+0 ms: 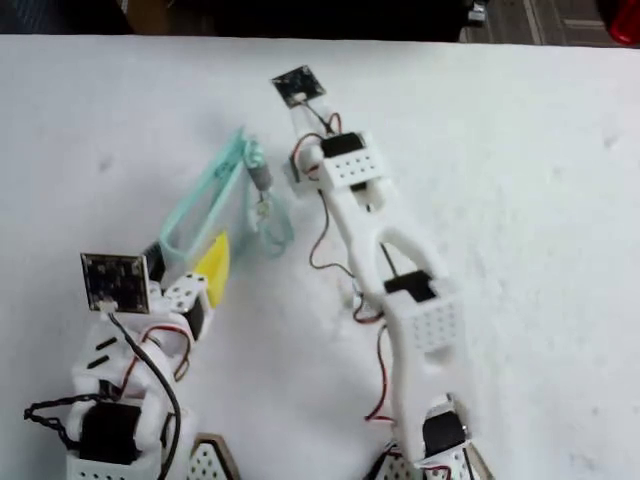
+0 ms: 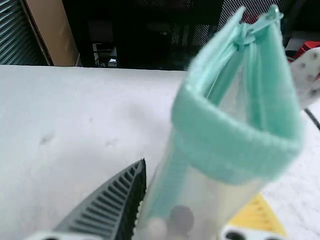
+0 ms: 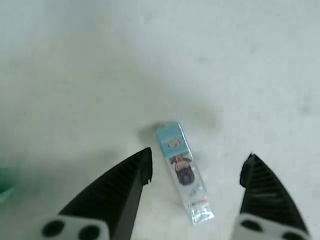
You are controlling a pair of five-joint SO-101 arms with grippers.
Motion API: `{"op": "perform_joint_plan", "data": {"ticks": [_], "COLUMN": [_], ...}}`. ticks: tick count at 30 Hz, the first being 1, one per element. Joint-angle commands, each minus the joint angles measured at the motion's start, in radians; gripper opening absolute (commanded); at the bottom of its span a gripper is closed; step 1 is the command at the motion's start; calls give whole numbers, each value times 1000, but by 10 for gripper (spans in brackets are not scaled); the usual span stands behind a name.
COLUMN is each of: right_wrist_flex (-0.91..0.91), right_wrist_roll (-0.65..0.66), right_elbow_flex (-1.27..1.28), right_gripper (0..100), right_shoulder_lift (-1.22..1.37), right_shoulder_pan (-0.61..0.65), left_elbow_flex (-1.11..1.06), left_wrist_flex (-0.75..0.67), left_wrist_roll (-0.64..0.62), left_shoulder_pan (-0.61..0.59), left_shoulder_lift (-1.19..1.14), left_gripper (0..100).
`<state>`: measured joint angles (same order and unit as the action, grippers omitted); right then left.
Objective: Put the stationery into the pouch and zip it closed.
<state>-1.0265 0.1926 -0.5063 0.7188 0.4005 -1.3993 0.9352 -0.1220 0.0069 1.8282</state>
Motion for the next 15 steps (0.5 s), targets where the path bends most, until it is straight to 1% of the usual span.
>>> {"op": "perform_joint_plan", "data": {"ticks": [1,9,12,15], "right_wrist_flex": [-77,-292,-325,-349], "right_wrist_roll": [12,12,14,14], "right_elbow_flex": [-230,-626,-740,-827], "right_gripper": [269,257,164,11], "right_shoulder_lift": [110,383,463,522], "right_shoulder_pan": [10,-36,-41,-41], "left_elbow_flex": [3,6,6,6], "left_wrist_flex": [0,0,0,2], "left_wrist_roll": [-9,-8,-6,-6], "left_shoulder_pan": [5,5,5,5], "left_shoulder_lift": [-10,-10,-10,-10], "left_gripper": [234,234,234,234]}}
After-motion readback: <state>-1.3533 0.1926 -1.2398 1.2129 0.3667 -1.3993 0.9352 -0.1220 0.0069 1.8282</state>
